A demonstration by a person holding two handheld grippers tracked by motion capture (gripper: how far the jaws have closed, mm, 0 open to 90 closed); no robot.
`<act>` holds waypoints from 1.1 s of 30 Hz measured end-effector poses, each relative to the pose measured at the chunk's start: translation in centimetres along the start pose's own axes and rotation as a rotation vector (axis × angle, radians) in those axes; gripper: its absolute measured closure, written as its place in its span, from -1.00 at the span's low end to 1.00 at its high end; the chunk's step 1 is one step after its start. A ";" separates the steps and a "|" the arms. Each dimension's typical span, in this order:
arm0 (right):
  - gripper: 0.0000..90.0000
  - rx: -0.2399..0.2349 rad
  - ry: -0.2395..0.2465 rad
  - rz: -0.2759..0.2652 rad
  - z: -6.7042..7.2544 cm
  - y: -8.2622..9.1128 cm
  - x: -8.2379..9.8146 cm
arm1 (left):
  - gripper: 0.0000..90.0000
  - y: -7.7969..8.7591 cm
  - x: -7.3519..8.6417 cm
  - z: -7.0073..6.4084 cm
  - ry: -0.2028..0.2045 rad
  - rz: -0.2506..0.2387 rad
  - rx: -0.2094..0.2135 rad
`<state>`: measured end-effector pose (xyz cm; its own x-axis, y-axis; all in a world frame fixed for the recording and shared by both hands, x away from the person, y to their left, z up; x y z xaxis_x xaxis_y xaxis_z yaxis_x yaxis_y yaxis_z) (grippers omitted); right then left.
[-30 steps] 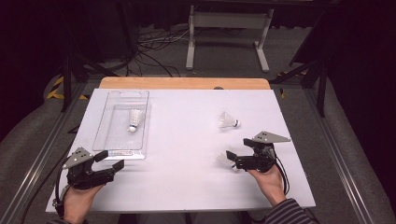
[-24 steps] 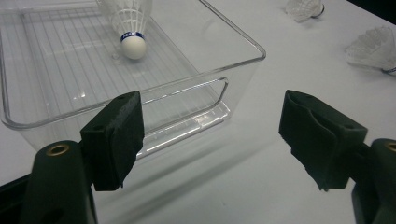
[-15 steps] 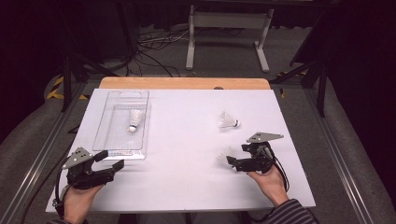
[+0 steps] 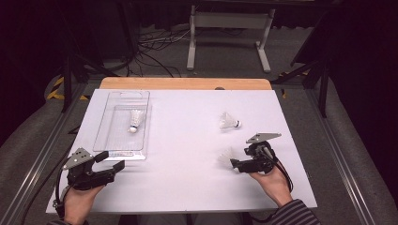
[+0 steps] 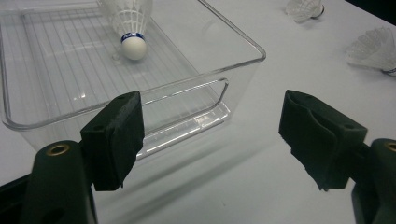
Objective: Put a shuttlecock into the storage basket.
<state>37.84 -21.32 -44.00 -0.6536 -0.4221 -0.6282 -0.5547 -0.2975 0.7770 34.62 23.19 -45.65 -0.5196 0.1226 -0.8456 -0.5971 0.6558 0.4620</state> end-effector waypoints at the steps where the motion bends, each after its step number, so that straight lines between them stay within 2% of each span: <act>1: -0.33 0.002 0.000 0.010 0.0 0.0 0.1 | -0.49 0.0 0.0 0.0 0.000 0.000 0.000; 15: -0.12 -0.010 0.017 0.107 -0.2 -0.6 0.9 | -0.49 0.0 0.0 0.0 -0.007 0.001 0.000; 20: -0.06 -0.010 0.040 0.159 0.0 -1.2 1.3 | -0.49 0.0 0.0 0.0 -0.007 0.003 -0.002; 29: 0.01 -0.009 0.066 0.219 0.3 -2.1 1.5 | -0.49 -0.1 0.0 0.0 -0.009 0.004 0.002; 33: 0.03 0.007 0.083 0.243 0.4 -2.5 1.6 | -0.49 -0.1 0.0 0.0 -0.007 0.003 0.002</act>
Point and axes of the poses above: each handheld gripper's, and its own axes: y roughly backward along the jaws, x roughly out of its underside, z roughly to its left, the point moved 6 cm from there along -y, roughly forward along the jaws, and after that the axes turned 8 degrees about x, right-handed, at the moved point
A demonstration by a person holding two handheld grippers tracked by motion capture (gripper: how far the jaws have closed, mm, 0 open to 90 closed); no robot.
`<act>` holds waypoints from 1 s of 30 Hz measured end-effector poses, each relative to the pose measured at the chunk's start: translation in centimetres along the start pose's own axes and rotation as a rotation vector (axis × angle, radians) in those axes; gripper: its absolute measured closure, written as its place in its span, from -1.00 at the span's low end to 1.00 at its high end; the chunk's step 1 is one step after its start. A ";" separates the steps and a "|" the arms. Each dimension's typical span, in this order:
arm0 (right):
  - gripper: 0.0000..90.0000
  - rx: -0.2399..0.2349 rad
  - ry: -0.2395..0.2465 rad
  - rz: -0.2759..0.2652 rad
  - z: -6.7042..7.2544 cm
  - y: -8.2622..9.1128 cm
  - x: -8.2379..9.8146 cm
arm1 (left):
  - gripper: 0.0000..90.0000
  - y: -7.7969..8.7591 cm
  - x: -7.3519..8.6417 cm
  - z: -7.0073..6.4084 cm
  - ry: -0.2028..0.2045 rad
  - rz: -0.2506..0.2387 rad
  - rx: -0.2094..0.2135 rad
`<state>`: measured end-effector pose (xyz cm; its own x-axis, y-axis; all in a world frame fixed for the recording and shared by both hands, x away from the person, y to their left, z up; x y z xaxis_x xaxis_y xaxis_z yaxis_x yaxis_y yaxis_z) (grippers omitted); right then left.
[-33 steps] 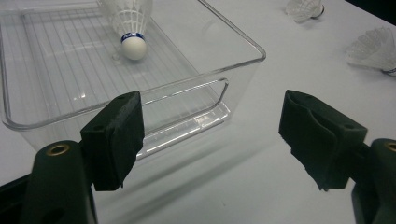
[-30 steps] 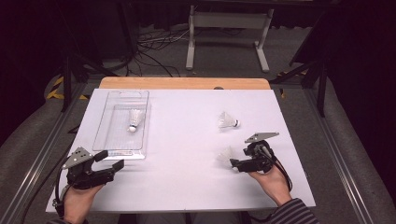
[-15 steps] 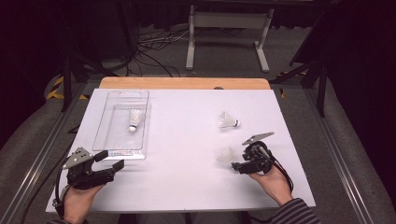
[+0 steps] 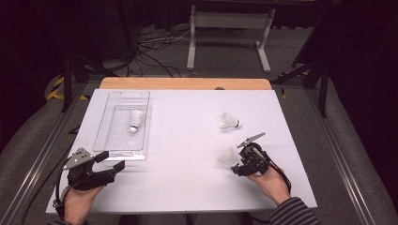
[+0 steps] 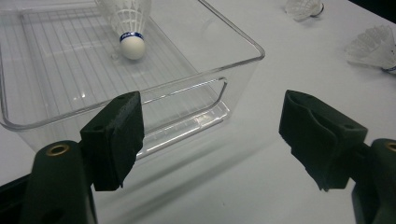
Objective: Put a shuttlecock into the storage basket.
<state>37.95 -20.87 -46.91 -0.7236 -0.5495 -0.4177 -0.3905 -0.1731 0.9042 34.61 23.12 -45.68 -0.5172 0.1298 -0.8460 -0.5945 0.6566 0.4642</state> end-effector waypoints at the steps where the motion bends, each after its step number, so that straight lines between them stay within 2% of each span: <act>1: 0.04 0.003 0.005 0.001 0.0 -0.1 0.0 | -0.49 0.0 0.0 0.0 0.000 0.000 0.000; 15: 0.27 0.009 0.022 0.033 0.1 -0.9 -0.1 | -0.49 0.0 0.0 0.0 -0.004 -0.002 0.006; 21: 0.41 -0.005 0.030 0.037 0.2 -1.0 0.0 | -0.49 0.0 0.0 -0.1 -0.005 -0.002 0.007; 30: 0.44 -0.004 0.036 0.038 0.2 -1.0 0.0 | -0.49 0.0 0.0 -0.1 -0.007 -0.001 0.005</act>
Point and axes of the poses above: each handheld gripper's, and its own axes: y roughly backward along the jaws, x roughly out of its underside, z roughly to its left, the point moved 6 cm from there along -y, roughly forward along the jaws, and after that the axes turned 8 degrees about x, right-handed, at the moved point
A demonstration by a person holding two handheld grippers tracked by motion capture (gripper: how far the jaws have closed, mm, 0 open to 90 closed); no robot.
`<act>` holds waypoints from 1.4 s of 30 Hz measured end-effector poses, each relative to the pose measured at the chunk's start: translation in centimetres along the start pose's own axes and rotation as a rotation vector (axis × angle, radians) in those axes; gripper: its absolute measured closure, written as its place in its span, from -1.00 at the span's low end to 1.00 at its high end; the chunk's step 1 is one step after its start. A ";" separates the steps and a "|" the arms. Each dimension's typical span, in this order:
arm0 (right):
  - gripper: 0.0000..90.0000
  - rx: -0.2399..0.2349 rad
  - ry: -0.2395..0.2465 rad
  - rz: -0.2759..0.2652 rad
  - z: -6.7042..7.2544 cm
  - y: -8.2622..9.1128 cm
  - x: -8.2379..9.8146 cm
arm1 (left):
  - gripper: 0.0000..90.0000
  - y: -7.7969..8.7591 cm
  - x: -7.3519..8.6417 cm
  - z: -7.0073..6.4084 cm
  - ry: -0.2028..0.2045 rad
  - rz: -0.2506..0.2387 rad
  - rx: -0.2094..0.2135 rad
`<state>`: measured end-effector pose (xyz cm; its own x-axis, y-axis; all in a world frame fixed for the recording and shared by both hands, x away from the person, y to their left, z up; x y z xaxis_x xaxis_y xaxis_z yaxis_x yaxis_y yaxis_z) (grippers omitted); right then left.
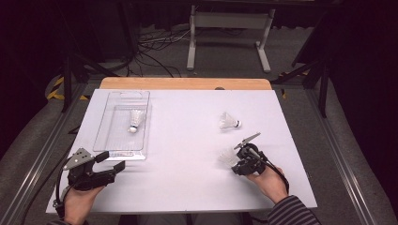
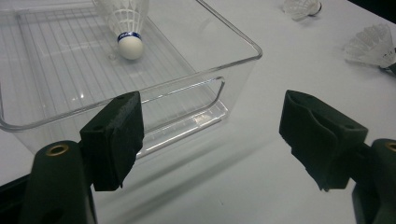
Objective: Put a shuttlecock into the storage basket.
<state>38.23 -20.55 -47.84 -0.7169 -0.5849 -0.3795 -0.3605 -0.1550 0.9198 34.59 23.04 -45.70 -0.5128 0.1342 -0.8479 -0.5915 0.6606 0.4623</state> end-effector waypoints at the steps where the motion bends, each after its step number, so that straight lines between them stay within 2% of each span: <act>1: 0.44 -0.001 -0.001 0.002 0.0 0.0 0.0 | -0.49 0.0 0.0 0.0 0.000 0.001 0.000; 27: 0.46 -0.008 0.028 -0.016 0.3 0.8 -0.5 | -0.49 -0.1 0.0 -0.1 -0.002 0.002 0.002; 42: 0.46 -0.040 0.053 -0.035 0.9 1.4 -1.3 | -0.49 0.0 0.0 -0.1 -0.002 0.000 0.001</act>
Point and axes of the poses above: each handheld gripper's, and its own axes: y roughly backward along the jaws, x roughly out of its underside, z roughly to its left, the point moved 6 cm from there along -y, roughly forward along the jaws, and after that the axes turned 8 degrees about x, right-handed, at the moved point
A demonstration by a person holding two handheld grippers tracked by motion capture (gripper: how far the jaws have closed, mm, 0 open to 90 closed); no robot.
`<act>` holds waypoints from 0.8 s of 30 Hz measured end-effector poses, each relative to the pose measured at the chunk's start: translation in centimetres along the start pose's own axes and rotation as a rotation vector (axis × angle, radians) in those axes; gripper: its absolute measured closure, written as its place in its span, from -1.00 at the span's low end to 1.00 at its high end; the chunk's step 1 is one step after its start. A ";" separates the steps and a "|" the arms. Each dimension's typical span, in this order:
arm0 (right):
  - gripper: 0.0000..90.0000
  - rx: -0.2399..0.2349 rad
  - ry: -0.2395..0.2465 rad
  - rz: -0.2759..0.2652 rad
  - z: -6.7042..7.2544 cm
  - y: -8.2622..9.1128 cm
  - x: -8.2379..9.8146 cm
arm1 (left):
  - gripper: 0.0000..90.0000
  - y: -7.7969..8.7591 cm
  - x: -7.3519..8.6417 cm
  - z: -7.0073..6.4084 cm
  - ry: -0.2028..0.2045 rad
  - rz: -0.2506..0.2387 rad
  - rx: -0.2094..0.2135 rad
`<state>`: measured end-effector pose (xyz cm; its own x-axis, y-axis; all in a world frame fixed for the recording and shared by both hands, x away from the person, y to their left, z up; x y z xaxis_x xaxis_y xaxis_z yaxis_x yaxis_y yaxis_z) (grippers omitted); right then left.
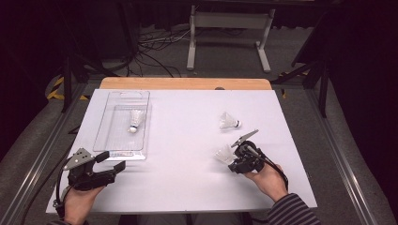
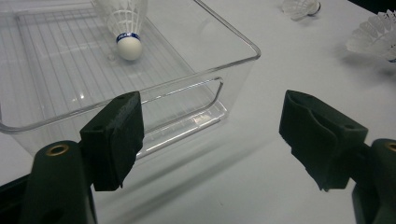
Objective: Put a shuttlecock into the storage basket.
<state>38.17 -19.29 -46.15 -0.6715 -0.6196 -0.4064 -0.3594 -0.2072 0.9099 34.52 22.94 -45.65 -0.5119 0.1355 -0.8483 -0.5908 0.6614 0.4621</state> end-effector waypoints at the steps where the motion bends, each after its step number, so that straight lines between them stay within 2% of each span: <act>1: 0.46 -0.001 0.003 -0.004 0.1 0.0 -0.1 | -0.49 0.0 0.0 0.0 0.000 0.000 0.000; 19: 0.46 -0.032 0.062 -0.016 1.7 0.0 -2.0 | -0.49 0.0 -0.1 0.0 -0.009 0.002 -0.001; 24: 0.46 -0.044 0.080 -0.026 2.3 -0.2 -2.9 | -0.48 0.1 -0.1 0.2 0.001 0.002 -0.005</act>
<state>38.70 -15.77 -45.37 -0.6079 -0.6718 -0.4233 -0.3458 -0.2559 0.9028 34.62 23.13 -45.56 -0.5142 0.1359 -0.8468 -0.5929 0.6571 0.4655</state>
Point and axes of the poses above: each handheld gripper's, and its own axes: y roughly backward along the jaws, x roughly out of its underside, z roughly to its left, the point moved 6 cm from there along -y, roughly forward along the jaws, and after that the axes turned 8 degrees about x, right-handed, at the moved point
